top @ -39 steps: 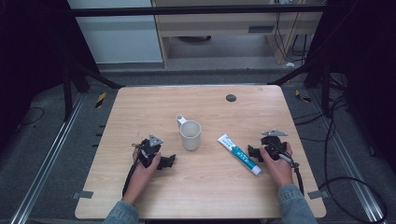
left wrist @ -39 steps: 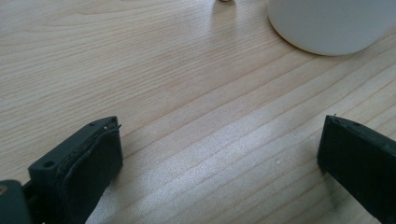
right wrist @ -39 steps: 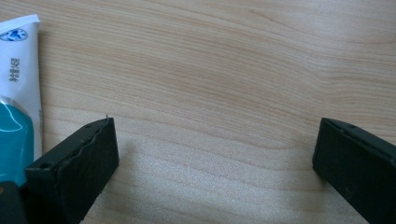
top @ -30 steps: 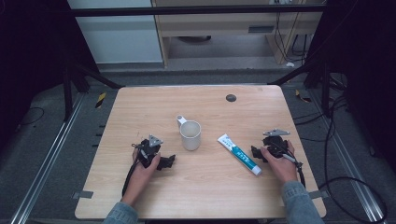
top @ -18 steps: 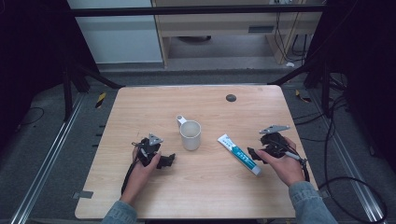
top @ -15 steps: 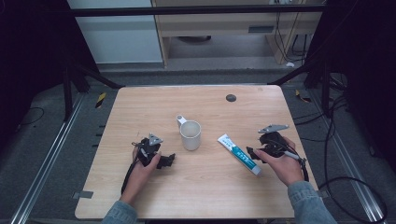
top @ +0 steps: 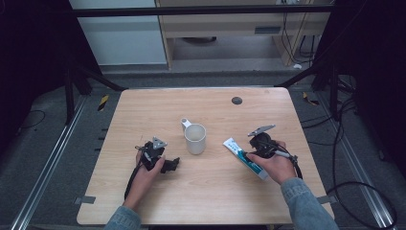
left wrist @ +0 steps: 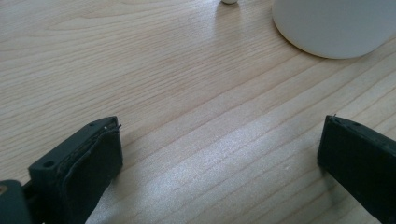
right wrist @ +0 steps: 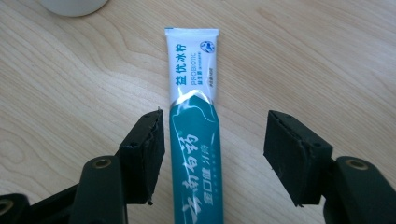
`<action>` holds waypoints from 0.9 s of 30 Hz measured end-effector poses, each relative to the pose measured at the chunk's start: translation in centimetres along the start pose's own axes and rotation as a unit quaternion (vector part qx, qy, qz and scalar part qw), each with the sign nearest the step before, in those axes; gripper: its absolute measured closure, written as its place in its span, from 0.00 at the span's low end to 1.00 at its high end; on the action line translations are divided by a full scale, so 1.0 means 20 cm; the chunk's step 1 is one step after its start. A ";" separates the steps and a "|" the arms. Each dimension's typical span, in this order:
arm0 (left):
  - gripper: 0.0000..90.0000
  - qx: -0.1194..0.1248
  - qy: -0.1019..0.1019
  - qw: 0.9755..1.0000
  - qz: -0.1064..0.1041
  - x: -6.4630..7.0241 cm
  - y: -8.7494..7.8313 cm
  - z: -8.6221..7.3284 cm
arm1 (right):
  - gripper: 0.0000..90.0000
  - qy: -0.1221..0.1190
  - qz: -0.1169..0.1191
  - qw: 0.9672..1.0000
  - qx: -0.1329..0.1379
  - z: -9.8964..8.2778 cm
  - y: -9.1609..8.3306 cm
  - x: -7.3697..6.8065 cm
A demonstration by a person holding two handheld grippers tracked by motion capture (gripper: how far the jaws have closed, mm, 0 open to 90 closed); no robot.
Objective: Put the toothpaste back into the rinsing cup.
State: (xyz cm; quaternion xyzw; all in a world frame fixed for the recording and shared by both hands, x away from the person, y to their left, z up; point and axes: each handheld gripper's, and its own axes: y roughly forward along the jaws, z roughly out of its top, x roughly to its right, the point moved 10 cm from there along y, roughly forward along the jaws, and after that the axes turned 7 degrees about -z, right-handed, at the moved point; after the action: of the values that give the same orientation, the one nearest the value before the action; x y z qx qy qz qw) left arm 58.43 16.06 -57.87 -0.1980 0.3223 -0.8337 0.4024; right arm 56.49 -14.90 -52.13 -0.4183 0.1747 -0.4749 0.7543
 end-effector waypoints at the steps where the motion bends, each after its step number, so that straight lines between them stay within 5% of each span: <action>1: 0.00 0.000 0.000 1.000 0.000 0.00 0.00 0.00 | 0.43 -0.002 0.003 1.000 -0.006 0.00 0.02 -0.01; 27: 0.00 0.000 0.002 1.000 -0.001 0.00 0.00 0.00 | 0.46 -0.004 0.029 0.996 -0.089 0.02 0.23 -0.08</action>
State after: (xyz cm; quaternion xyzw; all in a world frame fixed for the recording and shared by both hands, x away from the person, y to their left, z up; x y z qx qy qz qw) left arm 58.45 16.07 -57.87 -0.1969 0.3233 -0.8343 0.4008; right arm 58.75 -12.43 -55.79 -0.4801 0.2257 -0.4337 0.7283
